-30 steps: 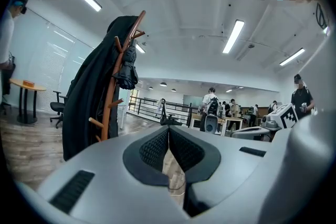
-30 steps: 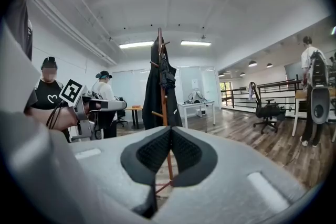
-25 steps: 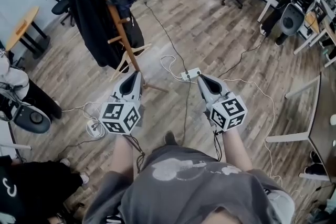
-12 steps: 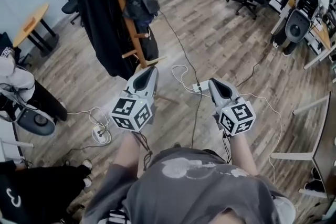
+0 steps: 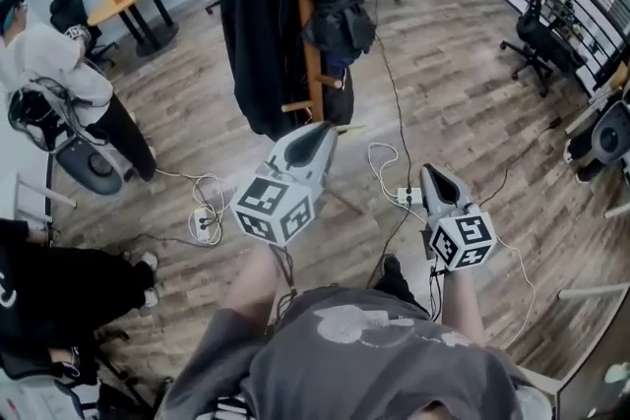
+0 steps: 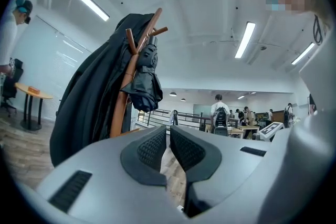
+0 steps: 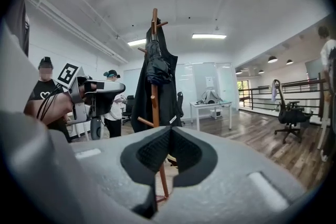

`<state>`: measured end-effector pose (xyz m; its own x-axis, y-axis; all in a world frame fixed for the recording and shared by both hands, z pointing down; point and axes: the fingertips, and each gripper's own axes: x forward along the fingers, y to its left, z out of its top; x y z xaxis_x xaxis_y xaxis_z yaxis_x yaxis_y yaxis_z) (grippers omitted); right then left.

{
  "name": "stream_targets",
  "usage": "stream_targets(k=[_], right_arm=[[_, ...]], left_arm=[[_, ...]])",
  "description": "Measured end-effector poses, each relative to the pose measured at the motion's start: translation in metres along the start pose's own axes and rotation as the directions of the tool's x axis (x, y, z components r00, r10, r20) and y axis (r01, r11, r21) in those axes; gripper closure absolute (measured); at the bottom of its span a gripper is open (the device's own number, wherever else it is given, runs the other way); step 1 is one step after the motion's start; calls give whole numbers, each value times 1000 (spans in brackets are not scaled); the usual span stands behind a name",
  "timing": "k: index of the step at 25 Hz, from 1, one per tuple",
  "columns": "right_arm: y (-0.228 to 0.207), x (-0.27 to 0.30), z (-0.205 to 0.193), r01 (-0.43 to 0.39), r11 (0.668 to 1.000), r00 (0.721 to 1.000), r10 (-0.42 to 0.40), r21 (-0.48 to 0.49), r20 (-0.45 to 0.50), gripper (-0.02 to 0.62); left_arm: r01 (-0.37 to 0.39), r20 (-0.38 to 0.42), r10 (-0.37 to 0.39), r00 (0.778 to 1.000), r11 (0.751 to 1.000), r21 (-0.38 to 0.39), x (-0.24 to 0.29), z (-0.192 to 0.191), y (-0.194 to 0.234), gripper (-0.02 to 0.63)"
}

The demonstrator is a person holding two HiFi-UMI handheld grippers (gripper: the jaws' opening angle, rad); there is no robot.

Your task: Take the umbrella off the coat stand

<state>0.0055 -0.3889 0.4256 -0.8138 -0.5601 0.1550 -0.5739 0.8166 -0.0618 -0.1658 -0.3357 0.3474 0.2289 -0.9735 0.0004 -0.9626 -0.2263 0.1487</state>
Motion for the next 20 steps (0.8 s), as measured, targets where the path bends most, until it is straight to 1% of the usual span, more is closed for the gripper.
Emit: stream_targets(k=[1,2,5,9,11,13,17,20], right_arm=[[-4,7,1,-38,999,999,38,-2,-1,597],[-7,15,3,-75,997,997,75,-8,-2,597],[-25,36,16,-162,986,987,163,-29,13,597],[-49,59,33,-242,969,970,243,-40,23,597],[-59,68,38,-273,961,961,274,-42,23,597],[-71,74,39,-296,954,955,297,-39,19,597],[-89,87,49,-345,938,938,346,-37,28,597],[-100,93,58,-365,930,929,366,-35,45,597]], left_arm=[[-14,0,14,1000,1000,5,4,1,-3,584],[-31,0,31,1000,999,9,7,2,-6,549],[-93,19,92,996,995,25,21,8,-9,546],[-184,53,183,982,983,15,38,22,-6,540],[-209,57,208,977,978,10,48,27,-7,487],[-234,62,233,970,972,5,58,31,-8,455],[-284,80,283,956,959,9,76,45,-10,415],[-325,99,322,941,946,15,83,60,-8,385]])
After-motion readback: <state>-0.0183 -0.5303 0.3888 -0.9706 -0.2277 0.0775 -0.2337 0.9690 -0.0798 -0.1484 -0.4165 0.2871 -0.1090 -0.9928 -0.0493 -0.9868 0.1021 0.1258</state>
